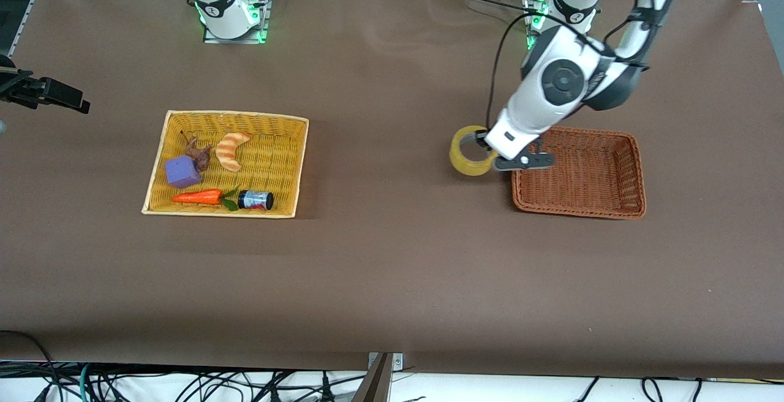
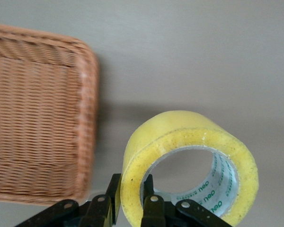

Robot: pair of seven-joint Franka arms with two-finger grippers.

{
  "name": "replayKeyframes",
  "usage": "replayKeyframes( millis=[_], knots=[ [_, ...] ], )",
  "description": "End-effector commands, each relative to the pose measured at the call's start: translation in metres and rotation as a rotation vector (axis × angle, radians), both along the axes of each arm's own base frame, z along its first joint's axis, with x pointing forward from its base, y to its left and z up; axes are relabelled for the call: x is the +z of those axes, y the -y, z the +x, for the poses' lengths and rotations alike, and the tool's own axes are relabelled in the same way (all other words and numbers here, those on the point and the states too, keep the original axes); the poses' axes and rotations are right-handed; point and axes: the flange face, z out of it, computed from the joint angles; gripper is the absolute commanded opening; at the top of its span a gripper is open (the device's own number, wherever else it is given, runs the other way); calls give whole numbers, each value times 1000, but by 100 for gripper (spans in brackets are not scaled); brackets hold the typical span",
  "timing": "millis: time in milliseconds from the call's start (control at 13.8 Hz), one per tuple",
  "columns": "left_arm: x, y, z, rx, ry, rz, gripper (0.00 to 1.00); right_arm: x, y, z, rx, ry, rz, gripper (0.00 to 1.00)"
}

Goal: Transfer tape with both arms
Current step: 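Carry the tape with the left gripper into the wicker basket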

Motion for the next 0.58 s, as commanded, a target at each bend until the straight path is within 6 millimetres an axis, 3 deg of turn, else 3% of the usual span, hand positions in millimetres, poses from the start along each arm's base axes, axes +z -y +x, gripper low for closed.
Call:
replayKeyframes(
  millis=[0, 145, 290, 508],
  knots=[
    [-8, -71, 14, -115, -31, -21, 0, 4, 0, 2, 14, 10, 0, 100],
    [-26, -125, 20, -194, -53, -34, 0, 5, 0, 3, 14, 13, 0, 100],
    [-47, -164, 18, -243, -81, -45, 0, 5, 0, 3, 16, 16, 0, 100],
    [-88, -187, 19, -260, -54, -33, 0, 5, 0, 3, 14, 16, 0, 100]
  ],
)
